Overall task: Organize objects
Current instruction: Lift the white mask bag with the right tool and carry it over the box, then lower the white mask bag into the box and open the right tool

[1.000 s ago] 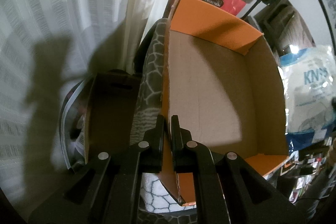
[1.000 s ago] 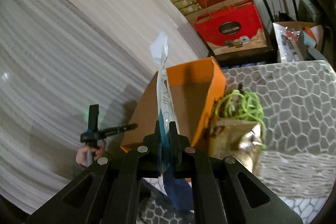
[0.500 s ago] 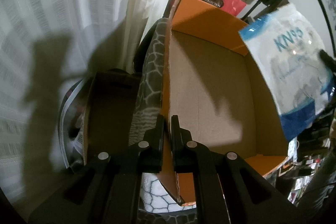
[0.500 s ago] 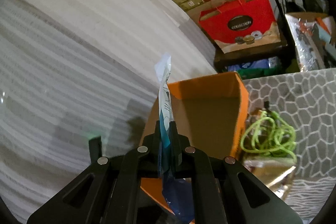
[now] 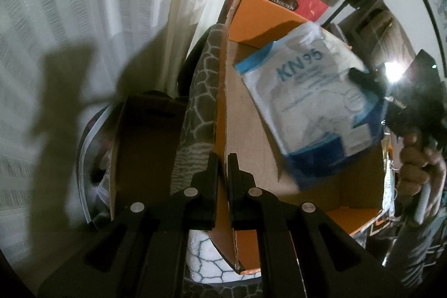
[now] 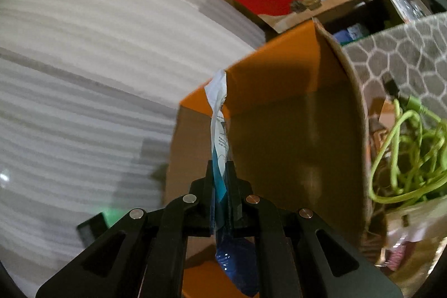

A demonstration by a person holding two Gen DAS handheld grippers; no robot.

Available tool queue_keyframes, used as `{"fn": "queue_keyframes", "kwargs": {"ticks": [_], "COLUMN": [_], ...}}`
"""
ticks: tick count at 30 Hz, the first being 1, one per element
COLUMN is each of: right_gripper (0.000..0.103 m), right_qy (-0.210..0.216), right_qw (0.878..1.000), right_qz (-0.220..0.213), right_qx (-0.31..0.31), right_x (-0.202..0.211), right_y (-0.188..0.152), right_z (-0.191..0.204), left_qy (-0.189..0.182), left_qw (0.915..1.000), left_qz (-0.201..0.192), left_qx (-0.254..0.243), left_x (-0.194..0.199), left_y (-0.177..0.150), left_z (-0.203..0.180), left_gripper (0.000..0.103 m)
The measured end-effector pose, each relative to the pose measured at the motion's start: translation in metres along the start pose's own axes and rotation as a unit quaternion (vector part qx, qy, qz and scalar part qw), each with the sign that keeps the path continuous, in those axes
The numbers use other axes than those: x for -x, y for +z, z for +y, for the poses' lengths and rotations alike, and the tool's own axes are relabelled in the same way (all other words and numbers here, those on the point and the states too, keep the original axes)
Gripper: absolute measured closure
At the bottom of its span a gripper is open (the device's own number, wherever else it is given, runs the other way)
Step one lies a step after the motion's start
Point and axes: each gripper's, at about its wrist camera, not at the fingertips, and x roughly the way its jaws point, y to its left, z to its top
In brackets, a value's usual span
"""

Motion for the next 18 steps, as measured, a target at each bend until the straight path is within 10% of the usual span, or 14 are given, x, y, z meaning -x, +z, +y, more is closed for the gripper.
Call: {"fn": "queue_keyframes", "kwargs": {"ticks": [18], "right_gripper": [0.096], "right_qy": [-0.088], "right_qw": [0.986], "right_qz": [0.118], "right_qx": [0.076], "right_x": [-0.048], "right_y": [-0.048], "right_z": [0.007], "left_qy": [0.0], "left_qw": [1.0], "left_qz": [0.001], "left_qx": [-0.002], "left_x": [0.0], "left_y": [0.001], "left_z": [0.002], "left_gripper": [0.097]}}
